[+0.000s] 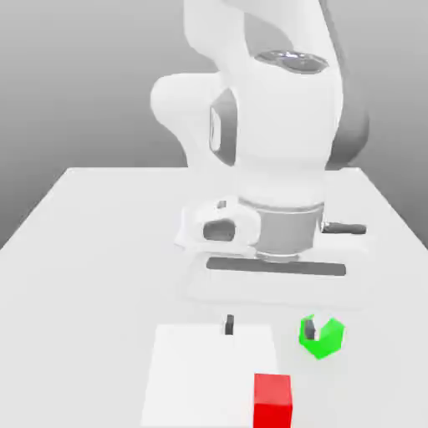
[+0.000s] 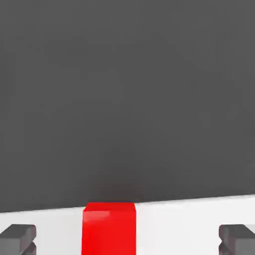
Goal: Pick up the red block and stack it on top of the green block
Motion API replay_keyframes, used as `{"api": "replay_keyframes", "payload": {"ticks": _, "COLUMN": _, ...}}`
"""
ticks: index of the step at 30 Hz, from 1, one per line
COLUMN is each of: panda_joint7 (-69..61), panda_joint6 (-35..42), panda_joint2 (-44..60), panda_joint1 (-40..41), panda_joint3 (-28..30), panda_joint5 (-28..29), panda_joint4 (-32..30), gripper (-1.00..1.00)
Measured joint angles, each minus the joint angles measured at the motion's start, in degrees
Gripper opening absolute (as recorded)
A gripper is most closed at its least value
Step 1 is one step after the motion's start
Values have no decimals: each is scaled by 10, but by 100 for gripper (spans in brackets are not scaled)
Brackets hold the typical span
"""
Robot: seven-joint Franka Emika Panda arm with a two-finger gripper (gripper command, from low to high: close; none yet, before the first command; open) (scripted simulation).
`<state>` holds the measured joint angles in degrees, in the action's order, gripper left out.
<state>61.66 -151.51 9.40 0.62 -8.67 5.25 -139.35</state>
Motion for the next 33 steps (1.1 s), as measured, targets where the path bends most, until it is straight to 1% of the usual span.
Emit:
{"api": "replay_keyframes", "payload": {"ticks": 2, "panda_joint7": 6, "panda_joint6": -20, "panda_joint2": 41, "panda_joint1": -4, "panda_joint3": -1, "panda_joint5": -1, "panda_joint4": -2, "gripper": 0}}
{"api": "replay_keyframes", "payload": {"ticks": 6, "panda_joint7": 23, "panda_joint6": -85, "panda_joint2": 123, "panda_joint1": -21, "panda_joint3": 20, "panda_joint5": 19, "panda_joint4": 8, "gripper": 0}}
{"api": "replay_keyframes", "payload": {"ticks": 7, "panda_joint7": 26, "panda_joint6": -96, "panda_joint2": 136, "panda_joint1": -24, "panda_joint3": 24, "panda_joint5": 23, "panda_joint4": 10, "gripper": -100}}
{"api": "replay_keyframes", "payload": {"ticks": 13, "panda_joint7": 28, "panda_joint6": -101, "panda_joint2": 142, "panda_joint1": -26, "panda_joint3": 25, "panda_joint5": 25, "panda_joint4": 11, "gripper": -100}}
{"api": "replay_keyframes", "payload": {"ticks": 15, "panda_joint7": 24, "panda_joint6": -83, "panda_joint2": 121, "panda_joint1": -20, "panda_joint3": 18, "panda_joint5": 20, "panda_joint4": 8, "gripper": -100}}
{"api": "replay_keyframes", "payload": {"ticks": 19, "panda_joint7": 2, "panda_joint6": -23, "panda_joint2": 45, "panda_joint1": -6, "panda_joint3": -4, "panda_joint5": -7, "panda_joint4": -7, "gripper": -100}}
{"api": "replay_keyframes", "payload": {"ticks": 23, "panda_joint7": -65, "panda_joint6": -11, "panda_joint2": -18, "panda_joint1": -26, "panda_joint3": -36, "panda_joint5": -63, "panda_joint4": -51, "gripper": -100}}
{"api": "replay_keyframes", "payload": {"ticks": 27, "panda_joint7": -123, "panda_joint6": -7, "panda_joint2": -75, "panda_joint1": -60, "panda_joint3": -68, "panda_joint5": -102, "panda_joint4": -99, "gripper": -100}}
{"api": "replay_keyframes", "payload": {"ticks": 30, "panda_joint7": -155, "panda_joint6": -6, "panda_joint2": -114, "panda_joint1": -89, "panda_joint3": -78, "panda_joint5": -115, "panda_joint4": -137, "gripper": -100}}
{"api": "replay_keyframes", "payload": {"ticks": 33, "panda_joint7": -176, "panda_joint6": -7, "panda_joint2": -147, "panda_joint1": -107, "panda_joint3": -87, "panda_joint5": -113, "panda_joint4": -175, "gripper": -100}}
